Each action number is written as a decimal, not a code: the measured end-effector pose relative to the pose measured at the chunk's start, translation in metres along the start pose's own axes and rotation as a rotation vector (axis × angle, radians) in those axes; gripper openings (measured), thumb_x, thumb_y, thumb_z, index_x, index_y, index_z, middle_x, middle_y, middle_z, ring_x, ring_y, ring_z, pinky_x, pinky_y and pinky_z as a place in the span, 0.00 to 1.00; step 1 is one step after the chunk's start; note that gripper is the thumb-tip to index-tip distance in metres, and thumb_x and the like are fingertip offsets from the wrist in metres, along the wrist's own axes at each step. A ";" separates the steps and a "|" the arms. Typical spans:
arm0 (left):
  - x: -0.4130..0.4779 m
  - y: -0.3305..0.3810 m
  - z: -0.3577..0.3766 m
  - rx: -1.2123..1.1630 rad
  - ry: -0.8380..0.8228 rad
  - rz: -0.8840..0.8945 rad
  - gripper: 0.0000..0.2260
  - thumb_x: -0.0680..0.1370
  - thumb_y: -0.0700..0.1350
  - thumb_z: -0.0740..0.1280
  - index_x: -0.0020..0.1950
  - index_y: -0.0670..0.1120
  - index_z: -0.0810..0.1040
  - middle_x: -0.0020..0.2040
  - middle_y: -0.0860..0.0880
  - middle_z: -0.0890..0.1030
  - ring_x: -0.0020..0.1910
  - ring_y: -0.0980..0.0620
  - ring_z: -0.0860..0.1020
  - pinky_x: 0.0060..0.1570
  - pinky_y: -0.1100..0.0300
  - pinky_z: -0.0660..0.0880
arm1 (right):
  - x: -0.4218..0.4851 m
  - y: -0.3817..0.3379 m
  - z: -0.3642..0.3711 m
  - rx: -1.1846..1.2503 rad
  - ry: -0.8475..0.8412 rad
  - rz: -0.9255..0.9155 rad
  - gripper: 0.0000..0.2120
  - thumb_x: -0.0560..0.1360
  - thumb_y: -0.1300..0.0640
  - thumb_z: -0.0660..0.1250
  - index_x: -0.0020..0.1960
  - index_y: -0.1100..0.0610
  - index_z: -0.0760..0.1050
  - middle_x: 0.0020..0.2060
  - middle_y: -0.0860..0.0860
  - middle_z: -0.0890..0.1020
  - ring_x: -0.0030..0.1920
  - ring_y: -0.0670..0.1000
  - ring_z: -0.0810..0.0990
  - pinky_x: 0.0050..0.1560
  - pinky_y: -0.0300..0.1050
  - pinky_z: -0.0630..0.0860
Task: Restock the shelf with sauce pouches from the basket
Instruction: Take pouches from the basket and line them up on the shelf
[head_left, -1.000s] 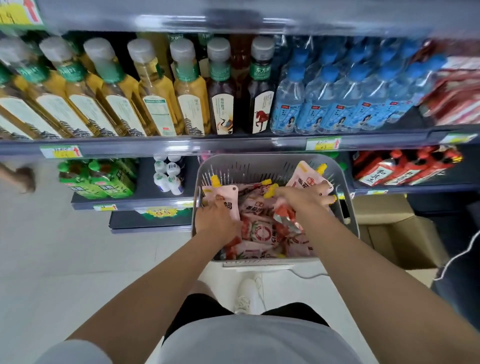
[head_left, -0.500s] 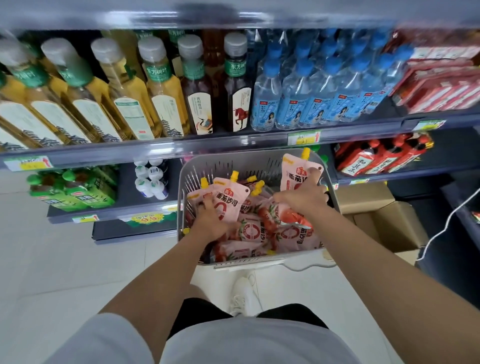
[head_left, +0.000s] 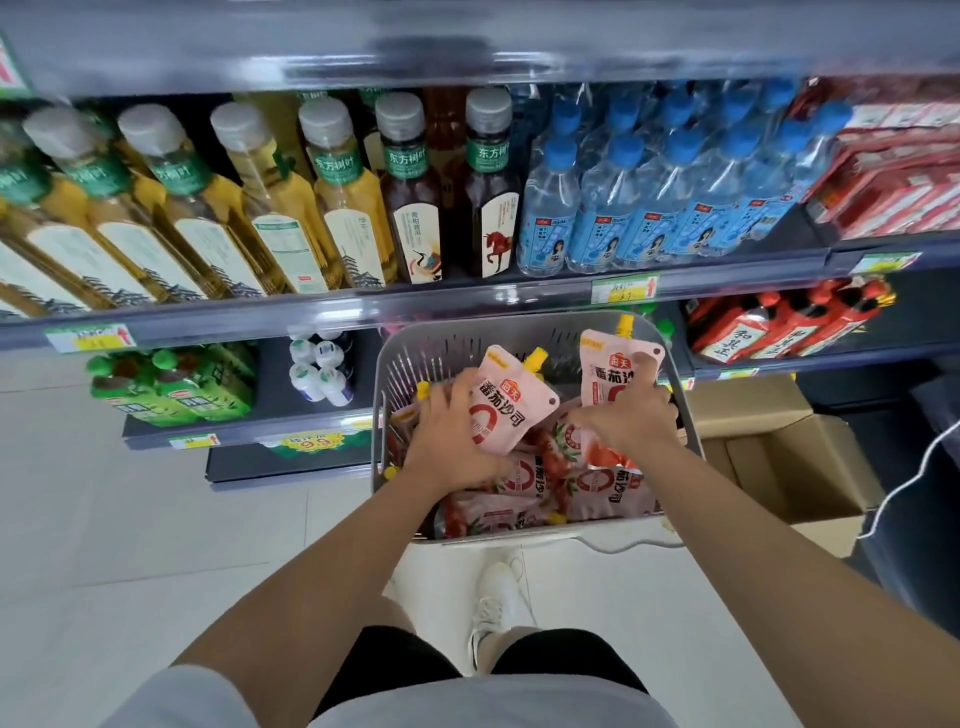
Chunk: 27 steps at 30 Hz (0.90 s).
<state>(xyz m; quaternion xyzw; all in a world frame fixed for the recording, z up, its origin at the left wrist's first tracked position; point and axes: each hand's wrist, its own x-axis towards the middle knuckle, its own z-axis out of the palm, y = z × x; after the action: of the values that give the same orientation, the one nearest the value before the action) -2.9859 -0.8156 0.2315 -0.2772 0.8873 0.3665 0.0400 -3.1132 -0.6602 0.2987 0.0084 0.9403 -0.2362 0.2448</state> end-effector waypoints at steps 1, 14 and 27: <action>-0.001 0.003 -0.006 -0.008 0.024 0.014 0.51 0.56 0.58 0.77 0.73 0.57 0.52 0.62 0.49 0.62 0.64 0.45 0.63 0.64 0.45 0.68 | -0.002 -0.002 -0.001 0.001 0.015 -0.006 0.50 0.61 0.49 0.78 0.72 0.49 0.50 0.63 0.60 0.68 0.65 0.63 0.66 0.60 0.60 0.72; -0.054 -0.017 -0.165 -0.146 0.344 0.220 0.47 0.55 0.57 0.75 0.71 0.56 0.59 0.61 0.51 0.64 0.62 0.49 0.68 0.58 0.50 0.74 | -0.111 -0.088 0.008 0.023 0.246 -0.297 0.50 0.61 0.50 0.77 0.74 0.49 0.50 0.65 0.60 0.67 0.66 0.62 0.64 0.62 0.60 0.71; -0.131 -0.093 -0.400 -0.286 0.838 0.280 0.45 0.57 0.53 0.77 0.72 0.54 0.62 0.59 0.52 0.66 0.59 0.53 0.71 0.56 0.58 0.71 | -0.240 -0.273 0.035 0.208 0.393 -0.716 0.56 0.57 0.49 0.78 0.77 0.54 0.50 0.63 0.57 0.71 0.63 0.60 0.70 0.63 0.58 0.71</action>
<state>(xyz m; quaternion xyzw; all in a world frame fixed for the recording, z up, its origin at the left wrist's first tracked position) -2.7745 -1.0777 0.5001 -0.2818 0.7963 0.3433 -0.4105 -2.9223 -0.8939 0.5033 -0.2492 0.8839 -0.3938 -0.0387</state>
